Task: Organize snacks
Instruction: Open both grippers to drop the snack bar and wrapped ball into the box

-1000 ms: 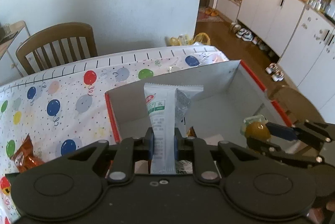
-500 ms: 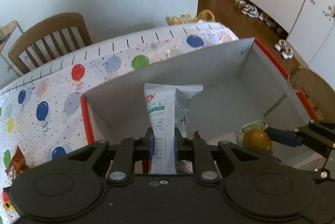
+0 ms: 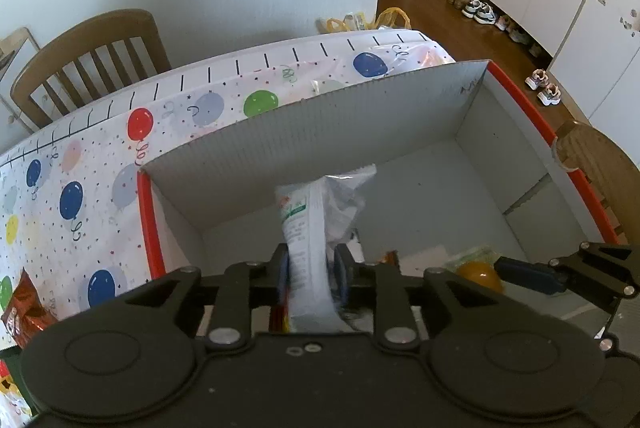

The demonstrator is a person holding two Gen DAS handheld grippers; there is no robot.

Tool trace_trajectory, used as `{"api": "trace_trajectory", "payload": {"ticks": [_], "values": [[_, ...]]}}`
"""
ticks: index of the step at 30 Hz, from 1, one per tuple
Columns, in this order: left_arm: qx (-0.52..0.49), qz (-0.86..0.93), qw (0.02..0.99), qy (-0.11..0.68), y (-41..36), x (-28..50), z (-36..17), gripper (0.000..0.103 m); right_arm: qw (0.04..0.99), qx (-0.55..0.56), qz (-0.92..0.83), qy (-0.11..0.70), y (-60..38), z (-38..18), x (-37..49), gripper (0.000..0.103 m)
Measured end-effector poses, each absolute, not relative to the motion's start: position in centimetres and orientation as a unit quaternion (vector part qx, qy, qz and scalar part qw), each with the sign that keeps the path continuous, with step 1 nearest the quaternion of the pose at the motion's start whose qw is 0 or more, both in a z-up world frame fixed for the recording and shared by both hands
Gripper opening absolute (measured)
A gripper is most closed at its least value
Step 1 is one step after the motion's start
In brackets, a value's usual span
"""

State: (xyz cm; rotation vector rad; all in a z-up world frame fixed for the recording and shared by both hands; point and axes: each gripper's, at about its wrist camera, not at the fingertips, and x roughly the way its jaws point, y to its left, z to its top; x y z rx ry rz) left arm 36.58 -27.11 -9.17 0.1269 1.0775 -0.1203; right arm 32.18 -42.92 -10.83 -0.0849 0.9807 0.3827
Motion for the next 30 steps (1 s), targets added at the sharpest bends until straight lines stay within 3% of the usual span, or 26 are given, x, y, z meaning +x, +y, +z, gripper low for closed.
{"api": "trace_trajectory", "payload": {"ticks": [2,6,8,9,13,16,21,26,30], "values": [[0.059,-0.056,0.857,0.509,-27.1,36.5,-9.0,0.027,0.866,-0.041,0.183,0.463,-43.1,-10.5,32.0,0.06],[0.043,-0.058,0.859,0.507,-26.7,36.1,-8.5,0.037,0.87,-0.037,0.187,0.455,-43.2,-9.9,31.5,0.06],[0.041,-0.056,0.863,0.501,-26.6,35.8,-8.1,0.053,0.872,-0.035,0.186,0.451,-43.3,-9.5,31.2,0.06],[0.043,-0.055,0.865,0.496,-26.6,35.6,-7.9,0.055,0.873,-0.036,0.187,0.449,-43.3,-9.3,31.0,0.06],[0.041,-0.057,0.872,0.485,-26.3,34.7,-7.0,0.059,0.878,-0.035,0.189,0.438,-43.3,-8.2,30.2,0.061],[0.034,-0.058,0.878,0.474,-25.9,33.8,-6.2,0.064,0.883,-0.034,0.19,0.427,-43.2,-7.1,29.3,0.069],[0.031,-0.062,0.886,0.459,-25.2,32.3,-4.8,0.065,0.889,-0.033,0.199,0.412,-42.7,-5.4,27.9,0.07],[0.028,-0.067,0.897,0.435,-24.1,30.2,-3.1,0.077,0.895,-0.023,0.207,0.396,-42.2,-3.5,26.6,0.078],[0.025,-0.071,0.904,0.42,-22.8,28.5,-1.8,0.078,0.898,-0.011,0.214,0.385,-41.6,-2.4,25.5,0.079]]}}
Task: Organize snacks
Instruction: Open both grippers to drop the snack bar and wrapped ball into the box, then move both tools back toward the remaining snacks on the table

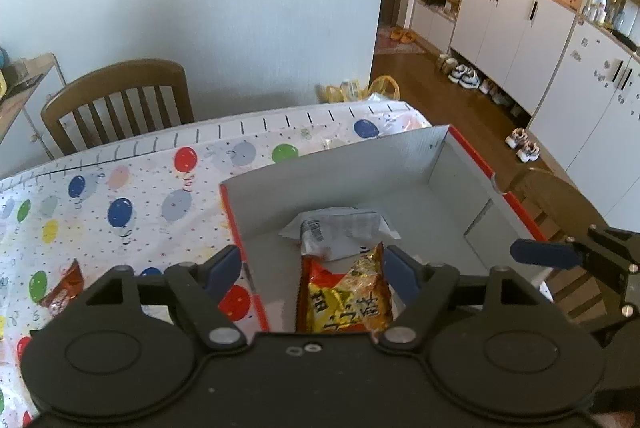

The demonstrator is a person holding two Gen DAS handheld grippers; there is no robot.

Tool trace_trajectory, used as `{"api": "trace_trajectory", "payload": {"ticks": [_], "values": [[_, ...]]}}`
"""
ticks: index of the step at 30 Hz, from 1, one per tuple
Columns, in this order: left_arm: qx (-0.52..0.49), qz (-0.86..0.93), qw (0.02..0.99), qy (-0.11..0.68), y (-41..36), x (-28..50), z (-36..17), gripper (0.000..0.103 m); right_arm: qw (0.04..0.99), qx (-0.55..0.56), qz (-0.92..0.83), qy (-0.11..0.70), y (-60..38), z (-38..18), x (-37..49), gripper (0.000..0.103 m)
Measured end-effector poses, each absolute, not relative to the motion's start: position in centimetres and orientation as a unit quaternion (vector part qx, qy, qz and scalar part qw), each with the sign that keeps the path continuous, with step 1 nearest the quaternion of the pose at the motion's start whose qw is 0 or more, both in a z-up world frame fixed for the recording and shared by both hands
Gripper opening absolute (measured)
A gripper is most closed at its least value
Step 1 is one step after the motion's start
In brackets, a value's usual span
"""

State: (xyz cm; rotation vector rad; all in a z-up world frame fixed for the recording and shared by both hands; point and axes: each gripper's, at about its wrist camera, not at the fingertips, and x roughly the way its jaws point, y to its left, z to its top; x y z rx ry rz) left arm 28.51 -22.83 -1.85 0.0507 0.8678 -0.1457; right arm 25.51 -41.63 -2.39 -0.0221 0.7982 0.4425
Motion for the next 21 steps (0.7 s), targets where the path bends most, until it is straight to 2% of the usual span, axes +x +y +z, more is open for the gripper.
{"api": "trace_trajectory", "payload": {"ticks": [4,12,16,21], "values": [[0.02,-0.07,0.911,0.406,-21.2,26.6,-0.9,0.081,0.9,-0.006,0.215,0.378,-40.3,-1.4,24.4,0.083],[0.001,-0.067,0.918,0.391,-17.1,23.1,0.3,0.088,0.902,0.01,0.231,0.364,-37.3,-0.1,22.2,0.084],[-0.013,-0.062,0.918,0.391,-14.4,21.5,0.4,0.096,0.902,0.013,0.239,0.359,-35.3,0.2,21.2,0.085],[-0.026,-0.047,0.921,0.385,-10.9,19.6,0.4,0.1,0.904,0.02,0.249,0.348,-32.7,0.4,19.8,0.091]]}}
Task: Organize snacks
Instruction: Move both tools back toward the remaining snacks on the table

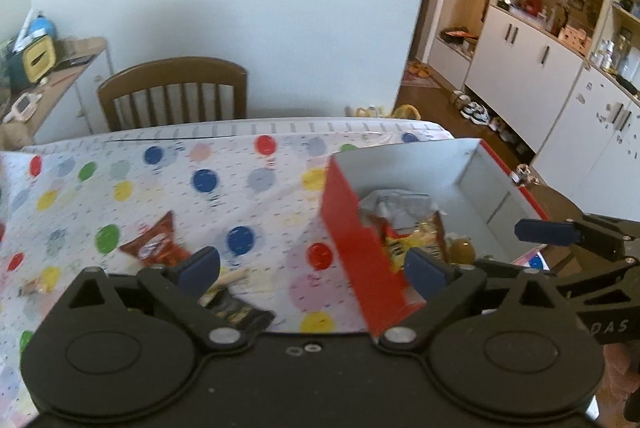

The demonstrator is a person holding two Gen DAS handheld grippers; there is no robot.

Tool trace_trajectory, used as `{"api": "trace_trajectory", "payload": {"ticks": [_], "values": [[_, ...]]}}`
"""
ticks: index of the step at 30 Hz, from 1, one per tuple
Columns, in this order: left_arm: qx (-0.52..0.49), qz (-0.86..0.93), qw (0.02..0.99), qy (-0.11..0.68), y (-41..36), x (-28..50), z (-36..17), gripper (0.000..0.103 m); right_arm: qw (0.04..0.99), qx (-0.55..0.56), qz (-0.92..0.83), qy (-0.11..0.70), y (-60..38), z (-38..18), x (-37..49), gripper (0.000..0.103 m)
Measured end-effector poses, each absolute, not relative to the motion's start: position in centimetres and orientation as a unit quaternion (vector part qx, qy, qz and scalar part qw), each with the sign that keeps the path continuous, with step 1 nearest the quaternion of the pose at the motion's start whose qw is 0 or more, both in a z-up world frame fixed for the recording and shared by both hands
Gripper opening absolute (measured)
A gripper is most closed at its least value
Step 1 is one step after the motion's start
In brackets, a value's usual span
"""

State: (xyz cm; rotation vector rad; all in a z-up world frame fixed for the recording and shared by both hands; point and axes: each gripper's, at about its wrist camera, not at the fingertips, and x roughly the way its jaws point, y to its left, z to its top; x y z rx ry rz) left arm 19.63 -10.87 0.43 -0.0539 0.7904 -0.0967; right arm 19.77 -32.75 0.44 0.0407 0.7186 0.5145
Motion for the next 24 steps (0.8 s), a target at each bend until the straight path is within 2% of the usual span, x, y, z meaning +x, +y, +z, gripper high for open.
{"api": "trace_trajectory", "payload": {"ticks": [10,24], "values": [[-0.04,0.001,0.933,0.358,-4.0,16.4,0.5,0.102,0.906,0.004,0.261,0.335,-27.3,0.1,17.6,0.094],[-0.08,0.044,0.911,0.402,3.4,16.0,-2.6,0.102,0.891,-0.057,0.276,0.356,-19.9,-4.1,17.5,0.094]]}}
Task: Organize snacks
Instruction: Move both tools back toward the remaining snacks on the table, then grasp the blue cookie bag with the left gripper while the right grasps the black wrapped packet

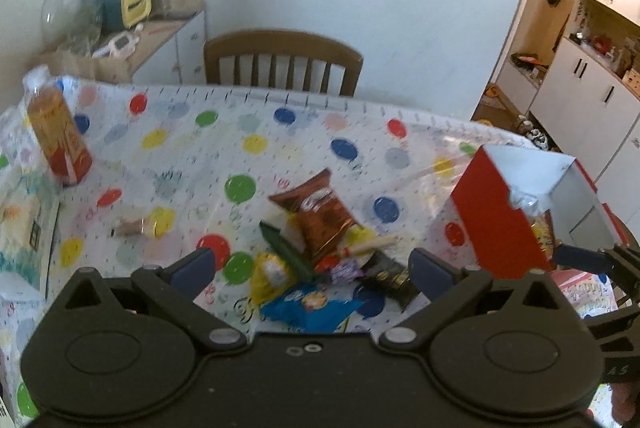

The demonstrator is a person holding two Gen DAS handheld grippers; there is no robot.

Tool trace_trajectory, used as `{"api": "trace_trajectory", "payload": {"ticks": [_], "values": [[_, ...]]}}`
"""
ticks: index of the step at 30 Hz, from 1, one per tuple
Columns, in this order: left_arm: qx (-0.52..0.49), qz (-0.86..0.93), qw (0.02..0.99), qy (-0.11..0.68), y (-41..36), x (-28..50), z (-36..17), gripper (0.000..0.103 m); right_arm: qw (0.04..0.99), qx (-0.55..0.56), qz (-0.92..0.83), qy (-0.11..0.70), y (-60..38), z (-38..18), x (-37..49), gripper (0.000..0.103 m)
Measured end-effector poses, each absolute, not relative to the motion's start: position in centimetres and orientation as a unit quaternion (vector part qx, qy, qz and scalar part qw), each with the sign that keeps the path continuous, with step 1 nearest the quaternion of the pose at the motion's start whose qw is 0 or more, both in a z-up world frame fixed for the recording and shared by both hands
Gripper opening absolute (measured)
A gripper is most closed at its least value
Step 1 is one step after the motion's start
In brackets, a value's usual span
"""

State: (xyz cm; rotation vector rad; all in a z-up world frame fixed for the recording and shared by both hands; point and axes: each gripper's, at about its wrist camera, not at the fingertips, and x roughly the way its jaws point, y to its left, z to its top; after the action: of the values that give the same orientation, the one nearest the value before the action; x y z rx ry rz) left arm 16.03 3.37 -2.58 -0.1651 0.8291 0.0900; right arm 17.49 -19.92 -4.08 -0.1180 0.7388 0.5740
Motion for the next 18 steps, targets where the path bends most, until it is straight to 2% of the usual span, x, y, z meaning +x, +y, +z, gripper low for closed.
{"api": "trace_trajectory", "payload": {"ticks": [13,18], "values": [[-0.149,0.045,0.862,0.482,5.3,19.4,-7.7,0.094,0.863,-0.104,0.274,0.412,-15.8,-9.2,21.6,0.094],[-0.174,0.053,0.839,0.513,5.3,21.2,-9.9,0.084,0.854,-0.123,0.276,0.423,-14.8,-10.8,23.3,0.093]]}}
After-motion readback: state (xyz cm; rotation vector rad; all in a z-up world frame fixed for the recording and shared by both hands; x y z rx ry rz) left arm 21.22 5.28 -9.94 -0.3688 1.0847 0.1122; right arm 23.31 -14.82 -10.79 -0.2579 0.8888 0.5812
